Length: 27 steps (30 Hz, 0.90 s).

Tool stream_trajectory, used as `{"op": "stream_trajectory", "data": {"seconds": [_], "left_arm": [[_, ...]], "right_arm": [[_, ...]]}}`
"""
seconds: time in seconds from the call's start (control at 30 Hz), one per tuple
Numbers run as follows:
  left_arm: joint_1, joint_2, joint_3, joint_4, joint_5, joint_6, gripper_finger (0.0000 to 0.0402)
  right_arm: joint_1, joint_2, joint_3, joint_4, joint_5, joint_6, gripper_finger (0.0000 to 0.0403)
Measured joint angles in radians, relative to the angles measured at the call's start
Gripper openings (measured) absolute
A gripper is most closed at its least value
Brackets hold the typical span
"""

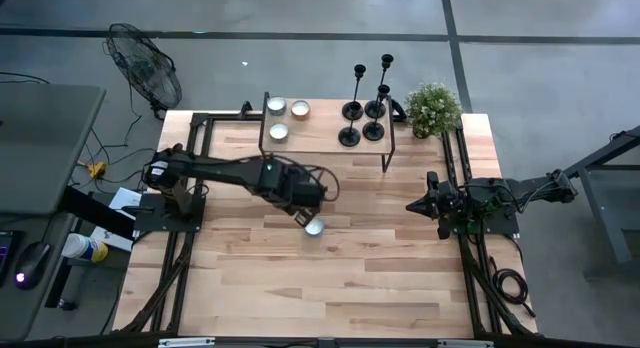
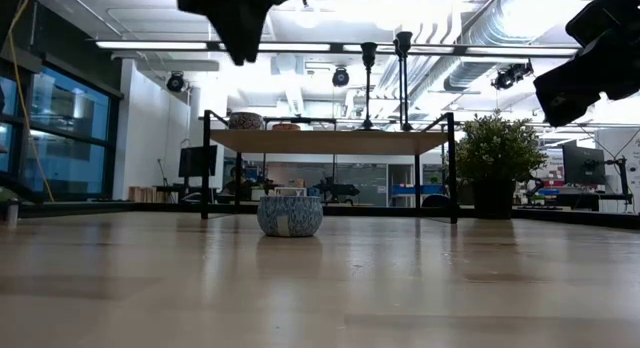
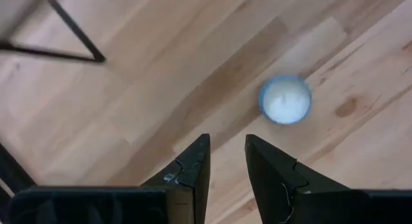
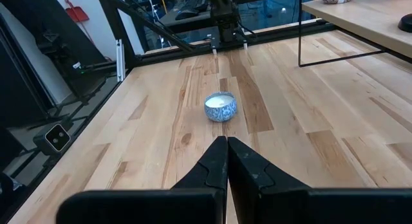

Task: Pick & Place candle stick holders
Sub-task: Put the light blue scented candle on the shelf

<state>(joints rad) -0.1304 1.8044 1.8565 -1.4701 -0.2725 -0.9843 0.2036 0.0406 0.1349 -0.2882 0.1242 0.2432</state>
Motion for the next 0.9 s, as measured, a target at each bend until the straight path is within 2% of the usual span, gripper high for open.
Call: {"op": "stream_trajectory", "data": {"seconds": [0.23,0.37,0.57,0.73,0.9], "left_arm": [[-0.015,0.0,-0.091,0.038,0.076,-0.071,0.0095],[-0.012,0.0,-0.163,0.144,0.102,-0.072,0.0095],[0.024,0.006,-0.282,0.348,0.241,-0.071,0.0095],[0.049,0.069,-0.299,0.389,0.291,-0.067,0.0095],[0.062,0.111,-0.299,0.42,0.293,-0.043,0.0095]], "right_arm": [[0.0,0.0,0.0,0.0,0.0,0.001,0.0],[0.0,0.0,0.0,0.0,0.0,0.001,0.0],[0.0,0.0,0.0,0.0,0.0,0.001,0.0],[0.0,0.0,0.0,-0.001,0.0,0.0,0.0],[0.0,0.006,0.0,-0.001,0.0,0.0,0.0]]}}
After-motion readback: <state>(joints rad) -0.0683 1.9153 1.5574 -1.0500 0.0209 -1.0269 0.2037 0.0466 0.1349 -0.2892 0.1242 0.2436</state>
